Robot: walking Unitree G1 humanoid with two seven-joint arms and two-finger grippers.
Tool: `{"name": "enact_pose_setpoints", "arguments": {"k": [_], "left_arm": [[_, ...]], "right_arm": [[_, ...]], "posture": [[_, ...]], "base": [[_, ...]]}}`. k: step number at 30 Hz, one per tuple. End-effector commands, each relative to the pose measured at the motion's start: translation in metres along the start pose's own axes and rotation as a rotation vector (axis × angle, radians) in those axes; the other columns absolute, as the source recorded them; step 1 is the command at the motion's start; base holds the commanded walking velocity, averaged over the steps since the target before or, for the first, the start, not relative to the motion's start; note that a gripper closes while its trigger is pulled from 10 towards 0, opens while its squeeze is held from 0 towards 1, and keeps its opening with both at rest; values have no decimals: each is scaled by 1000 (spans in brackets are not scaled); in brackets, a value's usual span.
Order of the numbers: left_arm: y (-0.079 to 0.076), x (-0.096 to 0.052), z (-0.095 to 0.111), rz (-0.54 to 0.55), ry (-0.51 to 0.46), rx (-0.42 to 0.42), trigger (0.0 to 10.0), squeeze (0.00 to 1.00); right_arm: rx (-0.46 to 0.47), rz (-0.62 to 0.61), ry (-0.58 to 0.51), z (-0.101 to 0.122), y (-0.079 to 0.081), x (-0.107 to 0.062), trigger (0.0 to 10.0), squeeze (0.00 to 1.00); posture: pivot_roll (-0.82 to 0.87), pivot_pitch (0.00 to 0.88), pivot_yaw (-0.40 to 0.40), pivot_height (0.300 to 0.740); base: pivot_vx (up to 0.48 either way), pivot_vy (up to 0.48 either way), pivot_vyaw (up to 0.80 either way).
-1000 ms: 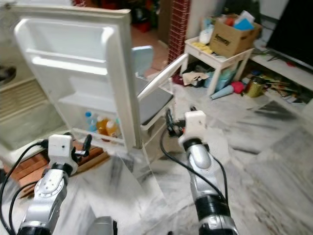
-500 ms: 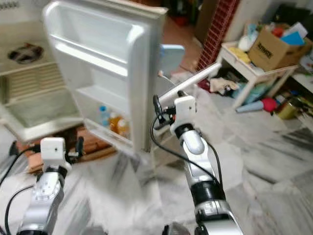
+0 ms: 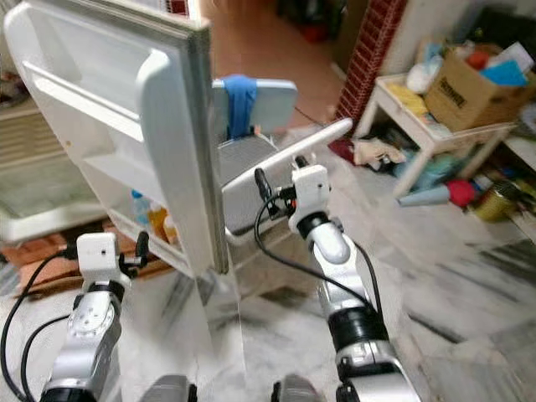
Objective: Restocking fridge
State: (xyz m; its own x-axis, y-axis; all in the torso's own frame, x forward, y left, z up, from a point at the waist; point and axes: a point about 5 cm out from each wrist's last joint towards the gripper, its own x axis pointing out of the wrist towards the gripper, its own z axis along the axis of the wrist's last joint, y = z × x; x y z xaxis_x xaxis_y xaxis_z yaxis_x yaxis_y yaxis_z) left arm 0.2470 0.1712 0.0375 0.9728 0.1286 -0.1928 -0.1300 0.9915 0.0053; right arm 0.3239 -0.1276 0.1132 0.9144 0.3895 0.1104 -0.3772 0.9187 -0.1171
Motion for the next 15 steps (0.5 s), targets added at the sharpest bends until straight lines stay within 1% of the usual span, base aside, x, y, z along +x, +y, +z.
{"name": "enact_pose_setpoints", "arguments": {"k": [1,6,11,13,15], "left_arm": [[11,-3,-5,40,25,12,10000,0],[17,-2,-4,70,25,24,10000,0],[22,-2,-2,81,14,6,10000,0],[24,-2,-1,73,10,31,10000,0],[24,-2,-1,68,4,35,10000,0]], "right_arm": [[10,14,-23,5,3,4,10000,0],[10,20,-24,6,3,6,10000,0],[17,36,-21,4,7,6,10000,0],[16,42,-20,2,9,4,10000,0],[17,40,-20,2,9,4,10000,0]], "posture": [[114,38,-38,740],[118,41,-38,740],[120,42,-36,740],[119,41,-33,740],[118,42,-31,740]], "base": [[0,0,800],[0,0,800],[0,0,800],[0,0,800],[0,0,709]]}}
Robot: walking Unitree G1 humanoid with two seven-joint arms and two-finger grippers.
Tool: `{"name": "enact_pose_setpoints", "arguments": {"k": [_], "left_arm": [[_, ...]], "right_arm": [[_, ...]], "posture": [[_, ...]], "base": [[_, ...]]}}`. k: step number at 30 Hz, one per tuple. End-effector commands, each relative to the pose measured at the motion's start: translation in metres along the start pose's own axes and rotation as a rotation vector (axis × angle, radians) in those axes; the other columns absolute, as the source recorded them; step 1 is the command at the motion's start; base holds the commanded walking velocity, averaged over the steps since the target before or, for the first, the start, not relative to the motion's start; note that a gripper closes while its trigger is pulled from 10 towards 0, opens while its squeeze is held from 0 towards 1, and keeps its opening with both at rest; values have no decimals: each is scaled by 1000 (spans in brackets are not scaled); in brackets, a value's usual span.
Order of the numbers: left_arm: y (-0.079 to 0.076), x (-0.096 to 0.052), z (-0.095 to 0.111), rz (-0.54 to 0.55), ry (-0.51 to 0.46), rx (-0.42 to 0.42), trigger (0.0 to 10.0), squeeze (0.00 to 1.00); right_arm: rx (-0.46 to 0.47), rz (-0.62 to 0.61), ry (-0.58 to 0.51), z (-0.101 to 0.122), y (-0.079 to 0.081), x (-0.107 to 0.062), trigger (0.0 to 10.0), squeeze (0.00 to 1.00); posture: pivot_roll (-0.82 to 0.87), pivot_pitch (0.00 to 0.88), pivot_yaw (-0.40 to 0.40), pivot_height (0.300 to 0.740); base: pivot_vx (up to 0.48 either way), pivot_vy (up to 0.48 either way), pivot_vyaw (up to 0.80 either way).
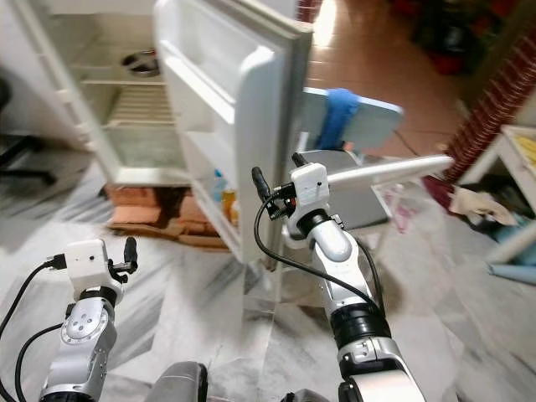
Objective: Restocking fridge
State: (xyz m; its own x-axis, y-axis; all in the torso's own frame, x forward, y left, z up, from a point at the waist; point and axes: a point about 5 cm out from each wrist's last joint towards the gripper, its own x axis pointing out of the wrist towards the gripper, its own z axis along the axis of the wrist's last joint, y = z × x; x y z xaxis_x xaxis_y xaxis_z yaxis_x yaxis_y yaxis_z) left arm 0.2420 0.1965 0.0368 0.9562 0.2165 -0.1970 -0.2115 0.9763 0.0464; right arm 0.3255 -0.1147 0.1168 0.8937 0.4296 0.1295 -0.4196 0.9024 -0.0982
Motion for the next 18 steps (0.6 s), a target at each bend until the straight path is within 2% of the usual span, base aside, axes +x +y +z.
{"name": "enact_pose_setpoints", "arguments": {"k": [1,4,11,18], "left_arm": [[-2,-1,1,-28,-8,9,10000,0],[-3,-1,2,-48,-12,3,10000,0],[-4,-3,1,-67,-11,-2,10000,0],[-5,-3,0,-75,-6,-1,10000,0]], "right_arm": [[-4,-7,5,-2,-2,-3,10000,0],[1,-24,4,-2,-2,-3,10000,0],[-20,-83,16,-4,-8,-12,10000,0],[-4,-92,23,-8,-2,-21,10000,0]], "posture": [[118,42,-31,740],[117,40,-29,740],[117,44,-29,740],[113,46,-28,740]], "base": [[0,0,0],[0,0,0],[283,0,0],[289,0,0]]}}
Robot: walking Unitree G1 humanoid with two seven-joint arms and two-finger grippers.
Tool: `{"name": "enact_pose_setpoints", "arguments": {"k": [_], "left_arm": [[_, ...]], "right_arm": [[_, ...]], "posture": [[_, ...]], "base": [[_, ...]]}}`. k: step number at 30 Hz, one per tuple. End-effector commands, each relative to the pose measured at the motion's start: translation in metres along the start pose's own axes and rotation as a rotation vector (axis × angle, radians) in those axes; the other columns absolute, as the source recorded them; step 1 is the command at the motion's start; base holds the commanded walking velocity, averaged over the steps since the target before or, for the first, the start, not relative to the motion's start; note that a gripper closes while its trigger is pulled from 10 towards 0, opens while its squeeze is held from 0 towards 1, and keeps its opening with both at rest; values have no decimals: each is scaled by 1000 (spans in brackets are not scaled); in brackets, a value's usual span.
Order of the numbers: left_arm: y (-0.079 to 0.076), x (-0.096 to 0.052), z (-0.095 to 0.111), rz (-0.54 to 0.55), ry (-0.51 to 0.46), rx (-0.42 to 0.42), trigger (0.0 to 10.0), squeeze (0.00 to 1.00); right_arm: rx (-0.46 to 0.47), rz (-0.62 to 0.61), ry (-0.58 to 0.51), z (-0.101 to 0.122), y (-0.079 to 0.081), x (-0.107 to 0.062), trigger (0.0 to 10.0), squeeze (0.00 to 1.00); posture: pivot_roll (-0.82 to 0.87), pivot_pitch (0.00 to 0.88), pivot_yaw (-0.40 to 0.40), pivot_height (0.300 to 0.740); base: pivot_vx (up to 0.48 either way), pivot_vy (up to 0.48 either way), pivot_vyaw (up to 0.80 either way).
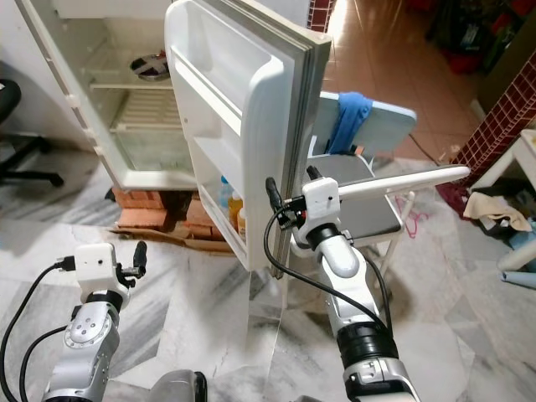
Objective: Restocking fridge
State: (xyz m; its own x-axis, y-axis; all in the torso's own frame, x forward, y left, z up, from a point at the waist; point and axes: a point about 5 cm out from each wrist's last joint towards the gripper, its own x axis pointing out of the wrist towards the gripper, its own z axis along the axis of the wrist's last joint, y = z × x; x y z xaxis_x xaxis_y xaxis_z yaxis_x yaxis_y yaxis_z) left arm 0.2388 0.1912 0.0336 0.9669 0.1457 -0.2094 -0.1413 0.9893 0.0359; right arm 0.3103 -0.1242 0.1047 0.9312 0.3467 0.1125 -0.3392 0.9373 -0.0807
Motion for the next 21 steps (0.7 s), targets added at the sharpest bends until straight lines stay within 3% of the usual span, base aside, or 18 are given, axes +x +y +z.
{"name": "enact_pose_setpoints", "arguments": {"k": [1,7,15,21], "left_arm": [[-1,0,4,-7,-18,-9,10000,0],[-3,1,3,-21,-14,-14,10000,0],[-5,-5,-2,-35,25,-62,10000,0],[2,-9,-6,-13,44,-84,10000,0]], "right_arm": [[-12,-3,-1,2,0,-2,10000,0],[-18,-15,1,4,1,-1,10000,0],[-10,5,-4,8,-2,0,10000,0],[80,85,23,9,1,7,10000,0]], "posture": [[112,46,-27,740],[110,46,-27,740],[109,46,-32,740],[113,51,-36,740]], "base": [[296,0,0],[293,0,0],[0,0,0],[0,0,0]]}}
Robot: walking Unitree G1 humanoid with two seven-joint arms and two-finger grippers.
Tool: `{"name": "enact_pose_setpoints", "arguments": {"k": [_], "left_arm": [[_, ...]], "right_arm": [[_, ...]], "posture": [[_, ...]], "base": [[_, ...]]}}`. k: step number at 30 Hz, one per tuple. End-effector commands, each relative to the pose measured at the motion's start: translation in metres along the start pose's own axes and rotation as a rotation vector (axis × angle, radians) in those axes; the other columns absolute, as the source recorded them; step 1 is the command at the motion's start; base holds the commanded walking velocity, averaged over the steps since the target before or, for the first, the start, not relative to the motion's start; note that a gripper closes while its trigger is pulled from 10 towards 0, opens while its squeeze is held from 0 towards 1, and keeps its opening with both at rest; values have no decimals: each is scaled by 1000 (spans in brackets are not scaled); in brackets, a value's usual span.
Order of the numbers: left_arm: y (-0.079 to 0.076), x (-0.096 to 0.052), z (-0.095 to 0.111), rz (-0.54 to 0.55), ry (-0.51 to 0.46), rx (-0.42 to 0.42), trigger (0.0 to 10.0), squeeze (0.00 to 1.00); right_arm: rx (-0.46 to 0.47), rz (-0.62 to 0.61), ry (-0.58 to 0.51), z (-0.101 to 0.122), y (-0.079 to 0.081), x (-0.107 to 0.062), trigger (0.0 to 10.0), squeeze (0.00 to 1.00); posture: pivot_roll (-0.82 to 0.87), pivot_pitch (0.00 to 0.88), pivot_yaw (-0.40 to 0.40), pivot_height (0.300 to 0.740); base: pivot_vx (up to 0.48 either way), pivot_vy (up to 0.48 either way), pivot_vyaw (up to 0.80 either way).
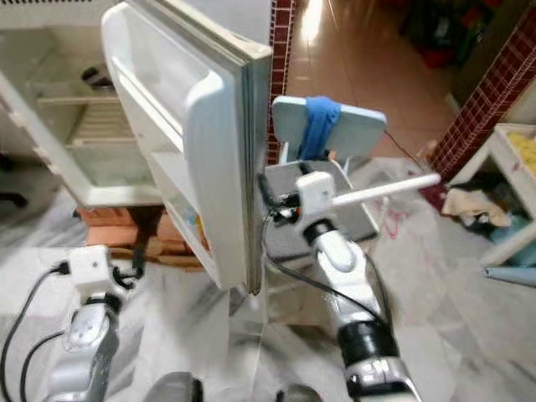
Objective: Restocking fridge
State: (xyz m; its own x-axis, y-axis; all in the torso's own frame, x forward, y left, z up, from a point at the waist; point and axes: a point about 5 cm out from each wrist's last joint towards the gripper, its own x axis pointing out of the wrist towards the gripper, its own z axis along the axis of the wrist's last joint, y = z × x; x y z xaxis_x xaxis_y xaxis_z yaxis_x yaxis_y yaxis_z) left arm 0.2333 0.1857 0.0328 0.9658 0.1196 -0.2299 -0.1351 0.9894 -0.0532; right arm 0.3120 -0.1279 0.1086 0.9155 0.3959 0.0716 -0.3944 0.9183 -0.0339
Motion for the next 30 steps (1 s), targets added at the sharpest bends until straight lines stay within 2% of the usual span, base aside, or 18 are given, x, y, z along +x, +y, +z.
{"name": "enact_pose_setpoints", "arguments": {"k": [1,5,6,7,8,12,14,17,19,20,22,23,24,25,26,27,29,30], "left_arm": [[7,-4,-4,14,26,-1,10000,0],[7,-4,-4,13,30,-8,10000,0],[6,-3,-3,10,29,-7,10000,0],[6,-3,-3,5,29,-7,10000,0],[6,-3,-3,5,30,-7,10000,0],[6,-3,-3,5,30,-7,10000,0],[7,-3,-3,9,39,-10,10000,0],[8,-4,-4,14,45,-11,10000,0],[8,-4,-4,13,47,-8,10000,0],[8,-4,-4,13,47,-8,10000,0],[8,-4,-4,11,49,-6,10000,0],[8,-4,-4,11,50,-7,10000,0],[8,-4,-4,10,51,-7,10000,0],[8,-4,-4,10,52,-8,10000,0],[8,-4,-4,10,52,-8,10000,0],[8,-5,-4,9,54,-9,10000,0],[8,-5,-4,7,56,-9,10000,0],[8,-4,-5,5,57,-9,10000,0]], "right_arm": [[36,42,-17,7,7,10,10000,0],[71,60,-23,12,12,21,10000,0],[82,77,-26,13,16,25,10000,0],[81,142,-49,21,29,37,10000,0],[81,166,-57,25,34,43,10000,0],[81,166,-57,25,34,43,10000,0],[98,214,-67,35,48,59,10000,0],[97,222,-82,42,58,69,10000,0],[185,233,-92,48,66,73,10000,0],[185,233,-92,48,66,73,10000,0],[311,363,-105,56,80,70,10000,0],[371,448,-107,58,86,66,10000,0],[448,597,-106,63,96,56,10000,0],[484,720,-107,66,102,45,10000,0],[484,720,-107,66,102,45,10000,0],[531,887,-98,70,108,25,10000,0],[520,927,-66,64,106,15,10000,0],[455,881,-26,50,100,13,10000,0]], "posture": [[116,53,-36,740],[117,54,-35,740],[124,54,-36,740],[129,55,-36,740],[129,55,-36,740],[129,55,-36,740],[140,56,-41,740],[143,56,-41,740],[145,57,-40,740],[145,57,-40,740],[148,57,-40,740],[147,57,-40,740],[147,57,-39,740],[147,57,-39,740],[147,57,-39,740],[142,59,-38,740],[137,60,-38,740],[134,61,-37,740]], "base": [[0,0,0],[0,0,0],[0,0,0],[0,0,0],[0,0,0],[0,0,0],[0,0,0],[0,0,0],[0,0,0],[0,0,0],[0,0,0],[0,0,0],[0,0,0],[0,0,0],[0,0,0],[0,0,0],[0,0,0],[0,0,0]]}}
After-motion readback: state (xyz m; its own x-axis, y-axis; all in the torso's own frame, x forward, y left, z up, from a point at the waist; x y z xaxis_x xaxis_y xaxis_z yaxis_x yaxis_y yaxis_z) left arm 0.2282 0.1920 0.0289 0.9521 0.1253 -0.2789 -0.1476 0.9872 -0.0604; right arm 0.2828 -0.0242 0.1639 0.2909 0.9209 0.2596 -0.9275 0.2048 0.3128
